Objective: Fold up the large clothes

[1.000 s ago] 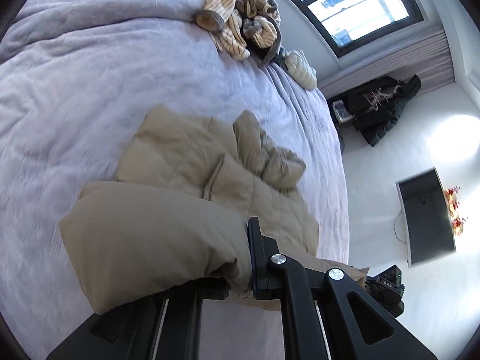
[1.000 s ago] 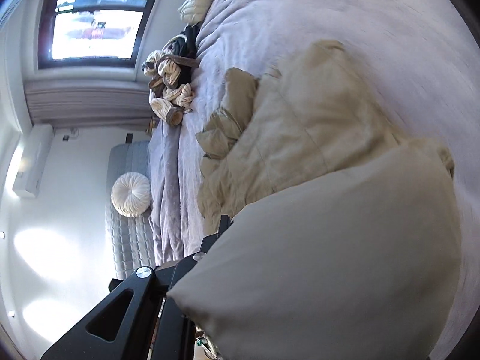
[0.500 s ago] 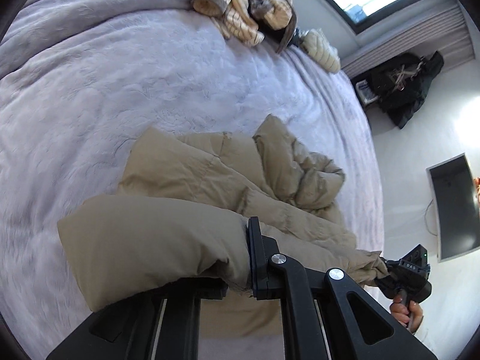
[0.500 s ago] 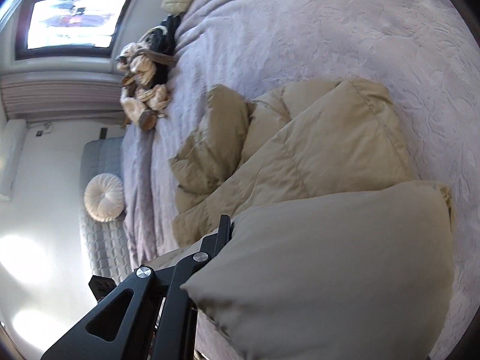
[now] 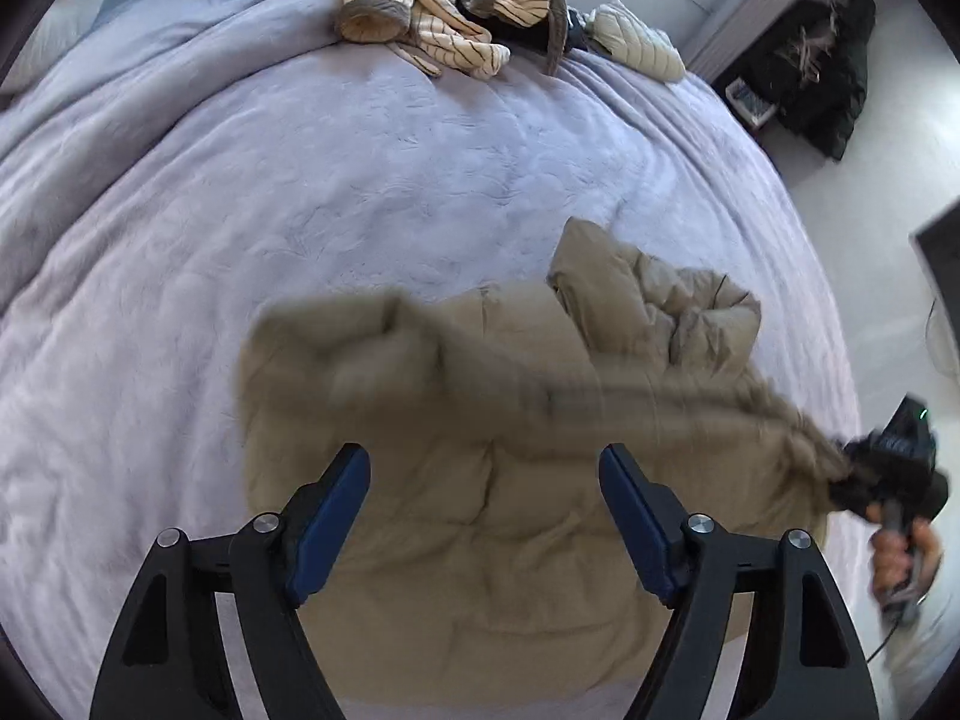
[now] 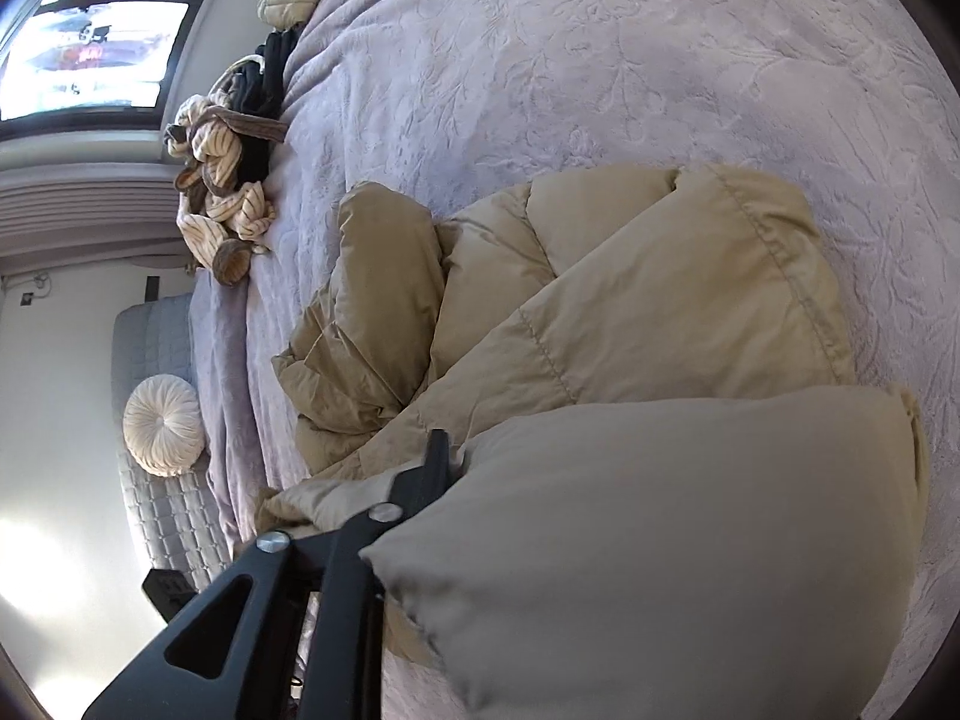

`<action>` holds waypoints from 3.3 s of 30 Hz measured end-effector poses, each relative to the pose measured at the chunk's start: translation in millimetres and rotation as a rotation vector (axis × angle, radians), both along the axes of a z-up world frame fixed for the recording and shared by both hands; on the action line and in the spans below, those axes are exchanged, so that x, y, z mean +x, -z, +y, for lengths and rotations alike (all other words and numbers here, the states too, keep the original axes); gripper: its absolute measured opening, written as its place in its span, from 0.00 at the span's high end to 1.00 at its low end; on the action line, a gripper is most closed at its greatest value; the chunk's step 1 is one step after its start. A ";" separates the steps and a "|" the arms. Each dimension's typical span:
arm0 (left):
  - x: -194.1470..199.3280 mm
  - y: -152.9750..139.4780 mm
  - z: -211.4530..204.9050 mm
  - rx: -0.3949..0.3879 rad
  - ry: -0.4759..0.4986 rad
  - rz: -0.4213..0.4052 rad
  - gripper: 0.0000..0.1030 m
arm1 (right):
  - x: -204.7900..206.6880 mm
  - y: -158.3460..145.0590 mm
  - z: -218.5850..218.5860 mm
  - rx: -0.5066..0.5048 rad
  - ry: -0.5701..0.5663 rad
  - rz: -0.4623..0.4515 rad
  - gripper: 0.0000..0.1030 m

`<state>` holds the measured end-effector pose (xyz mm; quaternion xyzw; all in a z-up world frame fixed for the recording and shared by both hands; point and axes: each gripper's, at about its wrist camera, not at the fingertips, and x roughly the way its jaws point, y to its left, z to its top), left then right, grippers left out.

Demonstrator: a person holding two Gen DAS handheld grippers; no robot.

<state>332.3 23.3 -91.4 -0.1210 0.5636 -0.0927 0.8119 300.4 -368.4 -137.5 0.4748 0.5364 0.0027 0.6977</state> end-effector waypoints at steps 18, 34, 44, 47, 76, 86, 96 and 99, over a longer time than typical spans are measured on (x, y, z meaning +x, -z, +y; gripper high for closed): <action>33.5 68.1 -2.6 0.163 -0.079 -0.007 0.57 | -11.9 -25.6 24.0 -0.619 -0.245 -0.027 0.94; 94.6 120.2 -2.1 0.184 -0.110 0.045 0.57 | 48.4 54.8 -51.0 -0.450 -0.003 0.050 1.00; 90.6 92.1 35.7 0.188 -0.269 0.046 0.57 | 32.3 31.0 -61.8 -0.432 0.093 0.008 0.97; 74.6 80.5 41.5 0.189 -0.269 0.050 0.57 | 18.7 12.1 -61.5 -0.441 0.126 -0.012 0.96; -110.8 56.9 -10.9 0.128 -0.184 0.131 0.00 | -165.9 -9.2 45.9 -0.197 0.034 0.000 0.22; -115.5 73.5 -5.6 0.130 -0.189 0.179 0.00 | -188.4 26.6 48.8 -0.086 0.128 0.051 0.12; -118.2 81.7 -0.6 0.105 -0.182 0.188 0.00 | -196.5 46.9 47.2 0.023 0.182 0.040 0.12; -118.1 85.5 2.5 0.071 -0.188 0.197 0.00 | -195.9 49.9 46.1 0.031 0.184 0.047 0.12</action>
